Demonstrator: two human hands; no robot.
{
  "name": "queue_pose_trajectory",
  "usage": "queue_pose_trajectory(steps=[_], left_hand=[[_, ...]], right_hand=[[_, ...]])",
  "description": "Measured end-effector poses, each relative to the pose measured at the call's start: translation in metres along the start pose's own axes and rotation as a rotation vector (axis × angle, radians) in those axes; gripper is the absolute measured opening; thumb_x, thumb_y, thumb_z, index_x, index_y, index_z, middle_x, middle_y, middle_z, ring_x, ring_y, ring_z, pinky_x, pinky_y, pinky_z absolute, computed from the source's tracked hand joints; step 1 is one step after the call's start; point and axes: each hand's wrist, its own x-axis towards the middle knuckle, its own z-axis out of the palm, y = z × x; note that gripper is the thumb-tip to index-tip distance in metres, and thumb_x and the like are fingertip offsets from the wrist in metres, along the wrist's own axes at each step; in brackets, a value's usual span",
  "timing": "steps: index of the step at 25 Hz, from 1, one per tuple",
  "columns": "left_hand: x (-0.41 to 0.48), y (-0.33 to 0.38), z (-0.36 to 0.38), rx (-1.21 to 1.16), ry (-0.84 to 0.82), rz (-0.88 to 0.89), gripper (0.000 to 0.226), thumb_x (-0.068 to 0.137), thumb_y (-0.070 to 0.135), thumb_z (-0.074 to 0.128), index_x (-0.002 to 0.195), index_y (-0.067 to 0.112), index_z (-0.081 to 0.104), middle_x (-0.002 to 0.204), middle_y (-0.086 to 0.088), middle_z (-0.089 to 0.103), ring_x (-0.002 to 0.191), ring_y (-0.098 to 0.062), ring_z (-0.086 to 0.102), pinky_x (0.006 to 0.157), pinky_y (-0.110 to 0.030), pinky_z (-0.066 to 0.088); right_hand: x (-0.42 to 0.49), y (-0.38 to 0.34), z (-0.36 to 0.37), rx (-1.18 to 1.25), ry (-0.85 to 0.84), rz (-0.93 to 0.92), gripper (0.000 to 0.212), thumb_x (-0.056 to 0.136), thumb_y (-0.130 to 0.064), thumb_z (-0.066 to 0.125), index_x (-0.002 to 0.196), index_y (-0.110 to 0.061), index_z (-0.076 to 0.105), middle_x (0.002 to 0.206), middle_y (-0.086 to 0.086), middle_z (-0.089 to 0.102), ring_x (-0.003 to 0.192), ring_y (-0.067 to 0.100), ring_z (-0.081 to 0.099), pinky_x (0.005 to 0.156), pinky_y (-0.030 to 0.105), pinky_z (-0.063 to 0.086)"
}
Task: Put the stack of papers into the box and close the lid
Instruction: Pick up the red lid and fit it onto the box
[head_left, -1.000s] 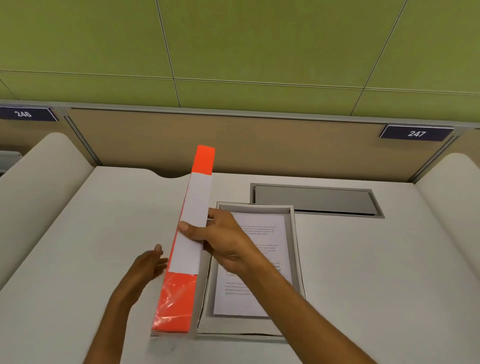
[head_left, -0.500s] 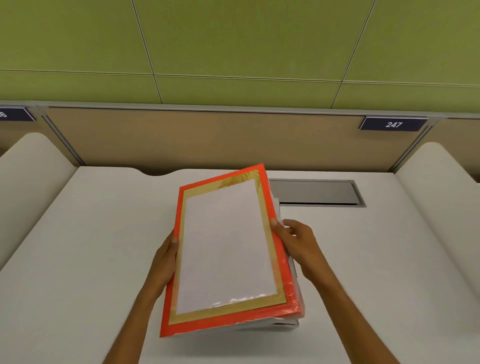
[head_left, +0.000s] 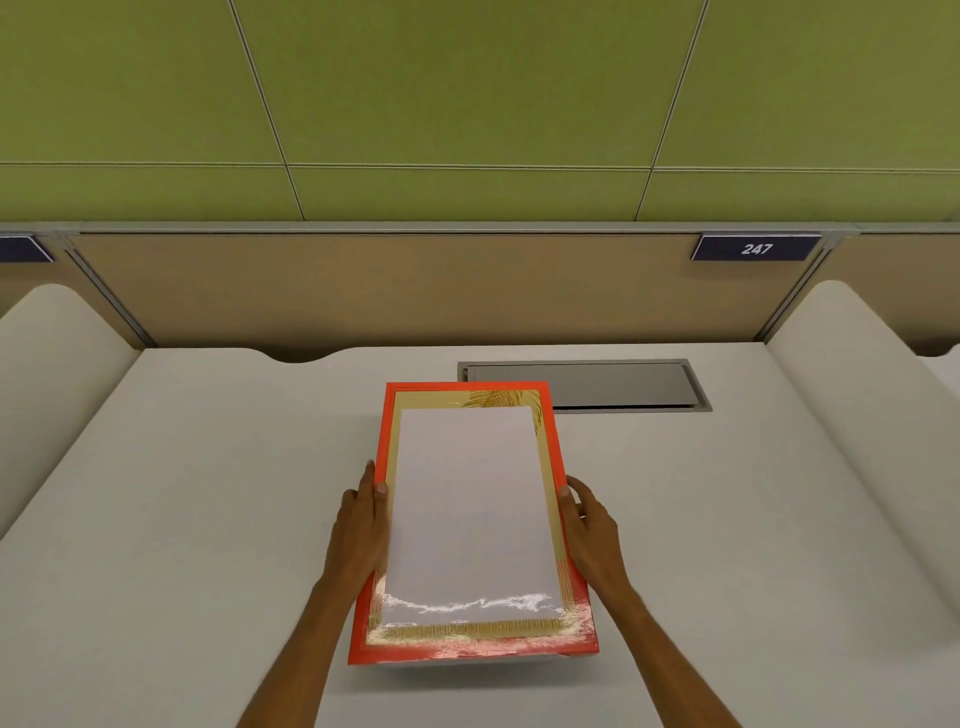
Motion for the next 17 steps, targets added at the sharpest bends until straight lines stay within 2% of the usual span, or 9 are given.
queue_pose_trajectory(steps=[3, 5, 9, 14, 17], left_hand=[[0.006, -0.005, 0.006, 0.007, 0.013, 0.002, 0.057, 0.1, 0.045, 0.025, 0.153, 0.023, 0.023, 0.116, -0.013, 0.058, 0.092, -0.016, 0.056, 0.077, -0.029, 0.048], [0.009, -0.008, 0.009, 0.023, 0.034, 0.025, 0.057, 0.1, 0.044, 0.026, 0.153, 0.023, 0.024, 0.118, -0.013, 0.059, 0.095, -0.018, 0.058, 0.08, -0.032, 0.051], [0.01, -0.011, 0.011, 0.02, 0.029, -0.002, 0.06, 0.098, 0.049, 0.023, 0.153, 0.025, 0.024, 0.127, -0.013, 0.057, 0.11, -0.028, 0.06, 0.094, -0.045, 0.052], [0.01, -0.008, 0.013, 0.019, 0.028, -0.012, 0.059, 0.099, 0.047, 0.024, 0.153, 0.022, 0.024, 0.129, -0.014, 0.056, 0.113, -0.03, 0.059, 0.095, -0.045, 0.05], [0.014, -0.011, 0.015, 0.016, 0.022, -0.012, 0.06, 0.098, 0.049, 0.023, 0.152, 0.023, 0.025, 0.135, -0.013, 0.054, 0.119, -0.031, 0.057, 0.1, -0.048, 0.048]], right_hand=[[0.005, 0.009, 0.003, -0.003, 0.005, 0.016, 0.113, 0.055, -0.098, 0.019, 0.138, -0.026, 0.045, 0.101, 0.001, 0.071, 0.082, 0.015, 0.071, 0.076, 0.03, 0.06], [0.006, 0.011, 0.005, -0.007, 0.002, 0.02, 0.112, 0.056, -0.098, 0.019, 0.138, -0.026, 0.045, 0.102, 0.0, 0.07, 0.085, 0.016, 0.07, 0.08, 0.034, 0.06], [0.005, 0.009, 0.009, 0.007, -0.008, 0.016, 0.115, 0.051, -0.1, 0.018, 0.135, -0.026, 0.046, 0.094, -0.012, 0.065, 0.079, 0.009, 0.068, 0.067, 0.014, 0.052], [0.008, 0.008, 0.013, 0.015, -0.011, 0.019, 0.116, 0.051, -0.1, 0.016, 0.135, -0.026, 0.045, 0.089, -0.014, 0.063, 0.077, 0.007, 0.067, 0.06, 0.01, 0.048], [0.008, 0.006, 0.015, -0.009, -0.015, 0.011, 0.093, 0.07, -0.087, 0.021, 0.134, -0.024, 0.046, 0.085, -0.019, 0.061, 0.073, 0.006, 0.066, 0.052, 0.008, 0.048]])
